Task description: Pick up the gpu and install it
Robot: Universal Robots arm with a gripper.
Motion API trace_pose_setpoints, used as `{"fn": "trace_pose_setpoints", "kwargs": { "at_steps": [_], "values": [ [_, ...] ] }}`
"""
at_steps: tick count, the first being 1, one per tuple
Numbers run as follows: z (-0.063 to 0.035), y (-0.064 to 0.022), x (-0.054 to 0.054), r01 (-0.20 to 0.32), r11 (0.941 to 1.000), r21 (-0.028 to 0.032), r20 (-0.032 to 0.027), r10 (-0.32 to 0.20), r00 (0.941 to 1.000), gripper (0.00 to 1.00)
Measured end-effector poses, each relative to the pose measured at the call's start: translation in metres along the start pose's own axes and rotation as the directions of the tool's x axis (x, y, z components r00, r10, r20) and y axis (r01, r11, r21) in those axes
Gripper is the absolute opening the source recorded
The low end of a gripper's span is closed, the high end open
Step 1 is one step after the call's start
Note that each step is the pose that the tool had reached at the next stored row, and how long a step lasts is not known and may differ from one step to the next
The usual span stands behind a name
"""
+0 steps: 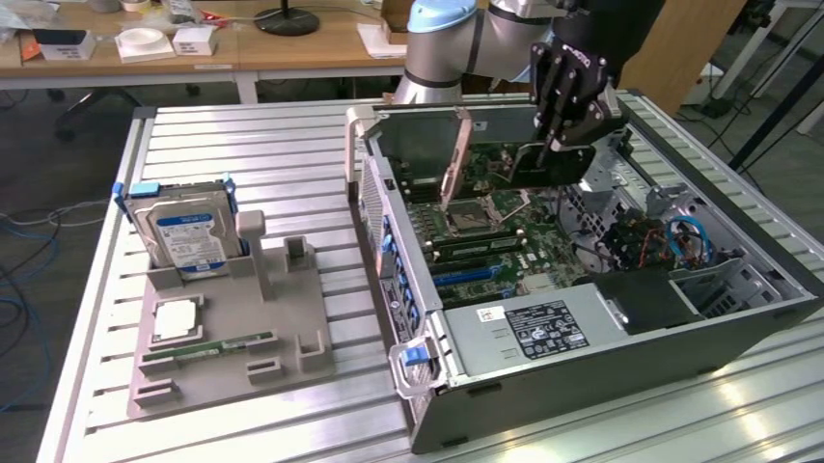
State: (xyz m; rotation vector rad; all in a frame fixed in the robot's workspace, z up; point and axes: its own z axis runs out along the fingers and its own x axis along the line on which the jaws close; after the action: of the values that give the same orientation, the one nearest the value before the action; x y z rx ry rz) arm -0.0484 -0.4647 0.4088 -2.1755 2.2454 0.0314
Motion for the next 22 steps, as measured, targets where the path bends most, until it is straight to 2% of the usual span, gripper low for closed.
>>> {"fn": "trace_pose_setpoints", "kwargs": {
  "at_steps": [4, 7, 10, 22],
  "values": [
    [0.0047, 0.0000, 0.000, 0.000, 0.9999, 0.0151, 0.0003, 0.000, 1.0000, 0.26],
    [0.0100, 0.0003, 0.000, 0.000, 0.9998, 0.0191, 0.0001, 0.000, 1.0000, 0.26],
    [0.0154, 0.0005, 0.000, 0.001, 0.9998, 0.0212, 0.0001, -0.001, 1.0000, 0.26],
    [0.0169, 0.0006, 0.000, 0.001, 0.9998, 0.0214, 0.0001, -0.001, 1.0000, 0.26]
  ]
}}
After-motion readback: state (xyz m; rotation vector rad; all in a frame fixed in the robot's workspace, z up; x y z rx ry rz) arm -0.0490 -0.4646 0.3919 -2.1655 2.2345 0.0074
